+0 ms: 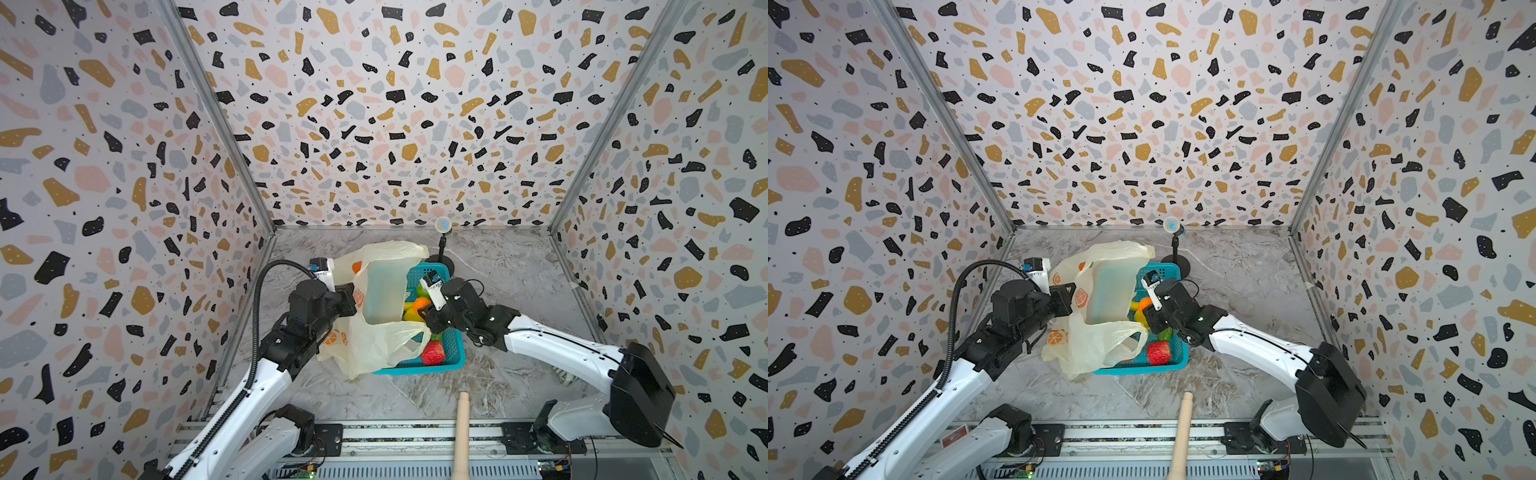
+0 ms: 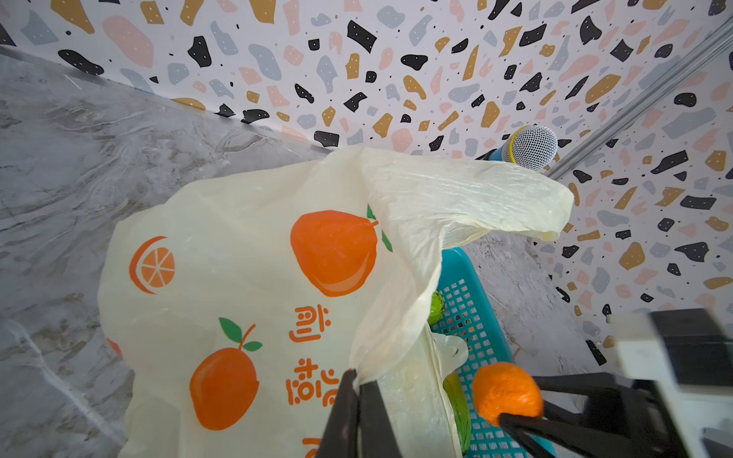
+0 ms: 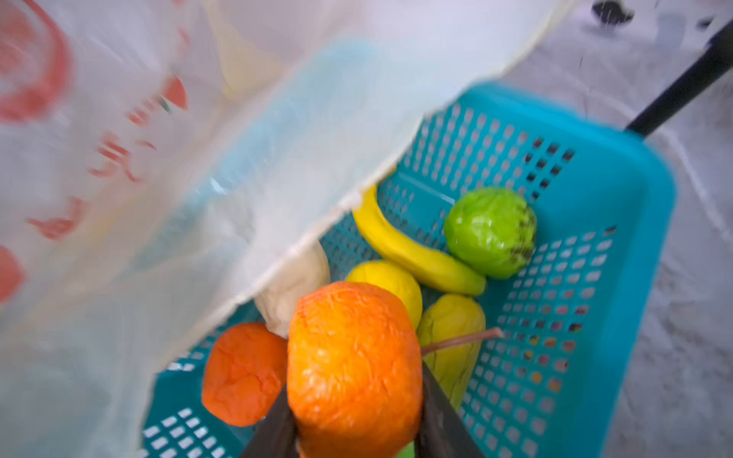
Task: Place the fruits into the plastic bag
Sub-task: 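Grasp the small orange fruit in the teal basket with the right gripper, then move the orange fruit into the held bag and open the right gripper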
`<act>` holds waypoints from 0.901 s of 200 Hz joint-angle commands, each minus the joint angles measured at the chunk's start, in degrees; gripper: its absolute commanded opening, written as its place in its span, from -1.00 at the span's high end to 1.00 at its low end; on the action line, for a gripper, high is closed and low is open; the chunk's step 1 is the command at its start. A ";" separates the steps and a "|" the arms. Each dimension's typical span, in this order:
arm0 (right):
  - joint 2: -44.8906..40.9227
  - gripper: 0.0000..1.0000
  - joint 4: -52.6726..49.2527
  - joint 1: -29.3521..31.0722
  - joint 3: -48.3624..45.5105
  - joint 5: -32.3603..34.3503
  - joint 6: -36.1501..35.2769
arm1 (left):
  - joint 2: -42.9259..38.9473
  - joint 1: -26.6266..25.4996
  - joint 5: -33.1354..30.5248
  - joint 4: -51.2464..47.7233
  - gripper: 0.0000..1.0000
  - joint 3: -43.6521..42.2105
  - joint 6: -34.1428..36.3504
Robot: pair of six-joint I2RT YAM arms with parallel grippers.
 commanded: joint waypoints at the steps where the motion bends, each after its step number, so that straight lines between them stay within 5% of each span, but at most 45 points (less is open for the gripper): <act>1: -0.94 0.33 3.95 0.32 2.69 -4.67 -2.58 | -1.30 0.34 0.55 3.22 1.00 -0.51 -0.81; 80: 17.48 0.29 5.98 5.44 21.03 -14.03 -7.41 | -4.61 0.37 4.62 6.90 1.00 -2.05 -6.26; 146: 32.12 0.23 1.09 10.23 34.67 -17.29 -8.18 | -7.49 0.40 1.71 10.64 1.00 -4.83 -11.54; 163: 33.77 0.10 -0.07 10.89 35.53 -17.50 -7.82 | -8.03 0.41 1.06 11.92 1.00 -5.58 -12.82; 180: 33.44 -0.28 0.35 10.94 34.00 -16.31 -6.85 | -8.56 0.36 0.21 12.17 1.00 -5.78 -13.14</act>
